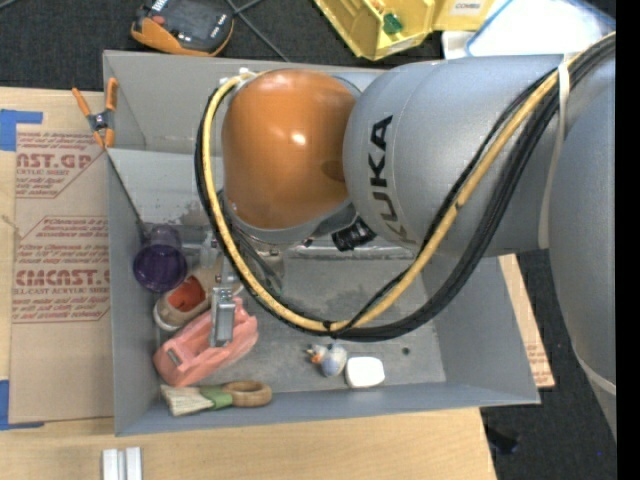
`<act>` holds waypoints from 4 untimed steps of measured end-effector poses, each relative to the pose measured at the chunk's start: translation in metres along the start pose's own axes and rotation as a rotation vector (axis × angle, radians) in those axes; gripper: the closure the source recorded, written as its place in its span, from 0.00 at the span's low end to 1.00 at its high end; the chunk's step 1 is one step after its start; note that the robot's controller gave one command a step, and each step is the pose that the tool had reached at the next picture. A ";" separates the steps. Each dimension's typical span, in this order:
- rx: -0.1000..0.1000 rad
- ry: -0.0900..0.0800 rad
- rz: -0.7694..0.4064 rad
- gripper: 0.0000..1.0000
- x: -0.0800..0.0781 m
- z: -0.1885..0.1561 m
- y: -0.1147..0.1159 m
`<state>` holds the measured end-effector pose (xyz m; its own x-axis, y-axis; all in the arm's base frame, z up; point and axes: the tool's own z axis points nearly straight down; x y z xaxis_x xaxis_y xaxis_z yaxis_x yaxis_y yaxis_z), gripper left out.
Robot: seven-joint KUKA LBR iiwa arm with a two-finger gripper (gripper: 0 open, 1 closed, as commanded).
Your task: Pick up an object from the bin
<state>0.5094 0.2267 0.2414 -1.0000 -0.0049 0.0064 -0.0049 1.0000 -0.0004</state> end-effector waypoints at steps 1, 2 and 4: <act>-0.002 -0.008 0.004 0.00 -0.002 -0.005 -0.002; -0.001 -0.009 -0.257 0.00 0.017 0.112 -0.009; -0.004 -0.014 -0.494 0.00 0.016 0.135 -0.016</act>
Offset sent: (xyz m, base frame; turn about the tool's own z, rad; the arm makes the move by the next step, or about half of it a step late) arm -0.0282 -0.0145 -0.1714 -0.3851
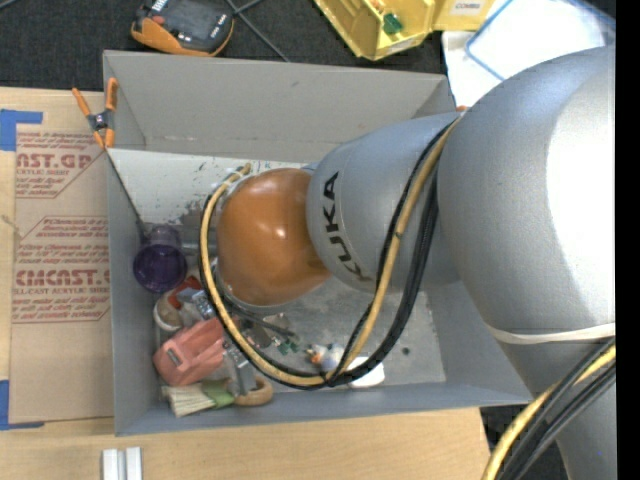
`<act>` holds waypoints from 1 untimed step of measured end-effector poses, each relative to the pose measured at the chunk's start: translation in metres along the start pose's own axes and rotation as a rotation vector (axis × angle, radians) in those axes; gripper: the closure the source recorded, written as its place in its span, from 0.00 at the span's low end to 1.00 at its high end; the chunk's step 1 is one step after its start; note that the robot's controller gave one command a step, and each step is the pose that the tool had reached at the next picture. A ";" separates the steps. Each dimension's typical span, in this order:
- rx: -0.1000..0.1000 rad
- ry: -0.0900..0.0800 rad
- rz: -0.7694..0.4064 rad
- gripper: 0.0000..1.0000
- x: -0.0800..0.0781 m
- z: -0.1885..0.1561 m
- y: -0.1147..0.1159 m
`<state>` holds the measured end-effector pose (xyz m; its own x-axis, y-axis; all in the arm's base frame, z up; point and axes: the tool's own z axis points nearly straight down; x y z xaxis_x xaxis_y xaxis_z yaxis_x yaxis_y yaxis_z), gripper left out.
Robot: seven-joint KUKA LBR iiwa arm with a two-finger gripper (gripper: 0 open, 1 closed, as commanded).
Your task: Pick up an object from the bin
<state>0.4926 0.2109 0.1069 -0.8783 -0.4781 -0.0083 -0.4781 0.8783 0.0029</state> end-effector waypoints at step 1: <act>0.006 -0.029 -0.111 0.00 -0.013 0.030 -0.006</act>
Offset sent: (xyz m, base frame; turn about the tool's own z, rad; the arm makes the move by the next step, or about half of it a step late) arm 0.0167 -0.0049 -0.0369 -0.1985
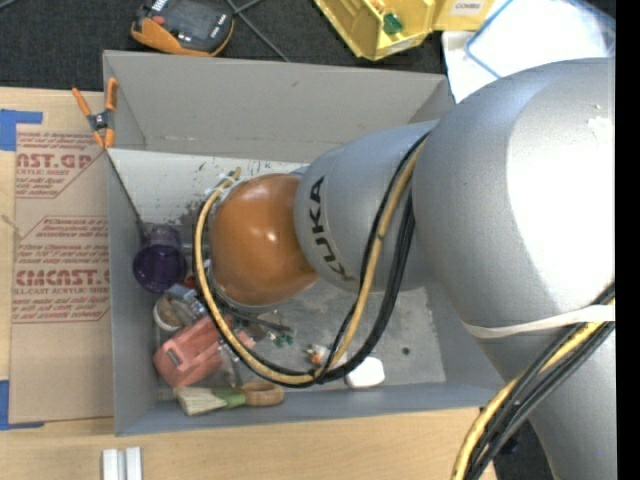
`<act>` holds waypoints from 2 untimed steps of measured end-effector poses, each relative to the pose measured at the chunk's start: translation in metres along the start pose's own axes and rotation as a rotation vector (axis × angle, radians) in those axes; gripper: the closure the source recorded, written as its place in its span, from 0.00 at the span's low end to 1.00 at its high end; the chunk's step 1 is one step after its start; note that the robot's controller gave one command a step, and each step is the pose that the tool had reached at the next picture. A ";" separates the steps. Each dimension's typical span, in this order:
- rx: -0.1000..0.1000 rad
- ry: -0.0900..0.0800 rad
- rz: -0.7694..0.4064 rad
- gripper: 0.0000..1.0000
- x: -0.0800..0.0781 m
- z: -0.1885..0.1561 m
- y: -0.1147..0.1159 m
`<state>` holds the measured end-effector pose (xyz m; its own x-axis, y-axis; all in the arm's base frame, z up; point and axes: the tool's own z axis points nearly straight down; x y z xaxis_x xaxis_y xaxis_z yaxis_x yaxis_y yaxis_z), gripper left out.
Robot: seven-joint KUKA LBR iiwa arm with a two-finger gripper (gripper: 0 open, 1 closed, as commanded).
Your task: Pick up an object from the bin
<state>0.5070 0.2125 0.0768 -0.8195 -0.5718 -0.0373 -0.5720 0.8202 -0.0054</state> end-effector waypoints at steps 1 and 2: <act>-0.006 -0.002 -0.084 1.00 -0.007 -0.001 -0.007; -0.007 -0.003 -0.084 1.00 -0.007 -0.001 -0.007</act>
Offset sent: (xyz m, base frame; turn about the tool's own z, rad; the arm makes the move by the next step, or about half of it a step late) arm 0.0000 0.0000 0.0000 0.0000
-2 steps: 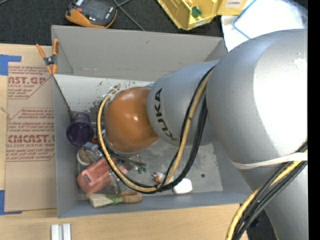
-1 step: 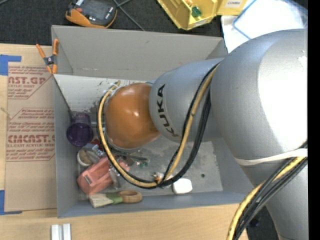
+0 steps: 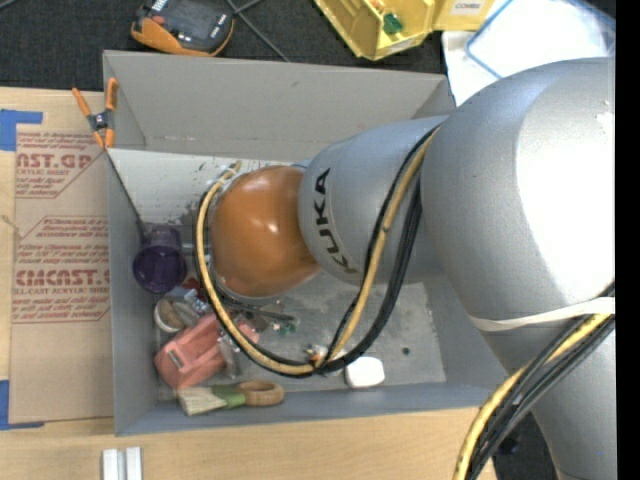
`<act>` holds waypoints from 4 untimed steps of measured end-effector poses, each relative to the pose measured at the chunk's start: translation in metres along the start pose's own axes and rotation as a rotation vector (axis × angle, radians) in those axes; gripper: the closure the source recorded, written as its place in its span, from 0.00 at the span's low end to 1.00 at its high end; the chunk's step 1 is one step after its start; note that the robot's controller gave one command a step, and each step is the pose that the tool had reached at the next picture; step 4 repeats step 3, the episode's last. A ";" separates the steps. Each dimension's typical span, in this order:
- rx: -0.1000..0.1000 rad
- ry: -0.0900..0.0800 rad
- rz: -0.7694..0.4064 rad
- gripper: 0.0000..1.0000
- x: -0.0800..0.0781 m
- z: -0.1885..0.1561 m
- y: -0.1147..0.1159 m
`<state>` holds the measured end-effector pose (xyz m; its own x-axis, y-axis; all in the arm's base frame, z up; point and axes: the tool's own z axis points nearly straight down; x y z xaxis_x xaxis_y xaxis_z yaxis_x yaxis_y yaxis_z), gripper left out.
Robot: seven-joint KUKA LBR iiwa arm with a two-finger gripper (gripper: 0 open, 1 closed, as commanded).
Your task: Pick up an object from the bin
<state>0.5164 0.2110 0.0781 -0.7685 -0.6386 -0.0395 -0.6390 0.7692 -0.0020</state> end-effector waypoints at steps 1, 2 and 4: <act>0.000 0.005 0.000 1.00 0.001 -0.018 0.000; -0.003 0.014 -0.002 1.00 0.002 -0.052 0.002; -0.005 0.017 -0.002 1.00 0.001 -0.099 0.002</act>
Offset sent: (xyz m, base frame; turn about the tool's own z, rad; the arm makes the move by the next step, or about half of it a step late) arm -0.0012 -0.0004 0.0846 -0.0010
